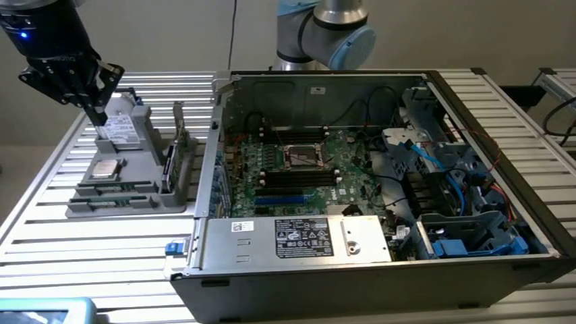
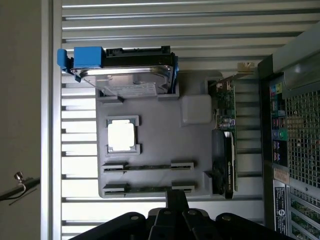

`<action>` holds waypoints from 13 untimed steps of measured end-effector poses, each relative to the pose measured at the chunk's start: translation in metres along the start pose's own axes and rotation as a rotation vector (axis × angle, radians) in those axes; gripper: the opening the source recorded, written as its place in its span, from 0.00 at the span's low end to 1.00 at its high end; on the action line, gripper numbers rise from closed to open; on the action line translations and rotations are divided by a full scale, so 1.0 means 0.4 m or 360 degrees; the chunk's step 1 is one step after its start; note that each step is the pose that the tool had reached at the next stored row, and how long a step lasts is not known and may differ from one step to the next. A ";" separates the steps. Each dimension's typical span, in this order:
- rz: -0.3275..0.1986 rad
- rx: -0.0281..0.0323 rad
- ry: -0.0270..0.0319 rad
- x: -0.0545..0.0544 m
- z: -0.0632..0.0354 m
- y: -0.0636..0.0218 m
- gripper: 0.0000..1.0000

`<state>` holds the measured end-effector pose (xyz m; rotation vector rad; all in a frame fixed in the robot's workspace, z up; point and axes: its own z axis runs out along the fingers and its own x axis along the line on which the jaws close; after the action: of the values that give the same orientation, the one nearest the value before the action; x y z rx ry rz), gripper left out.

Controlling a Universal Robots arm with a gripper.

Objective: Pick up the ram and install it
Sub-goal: 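Pick up the ram and move it above insertion slot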

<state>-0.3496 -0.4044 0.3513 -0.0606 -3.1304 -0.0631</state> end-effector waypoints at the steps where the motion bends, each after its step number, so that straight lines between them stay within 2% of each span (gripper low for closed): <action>1: 0.0000 0.00000 0.00001 0.000 0.000 0.000 0.11; 6: -0.0006 0.00002 0.00003 0.000 0.000 0.000 0.11; 13: -0.0206 0.00022 0.00082 0.000 0.000 0.000 0.11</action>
<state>-0.3497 -0.4044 0.3512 0.1419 -3.1252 -0.0620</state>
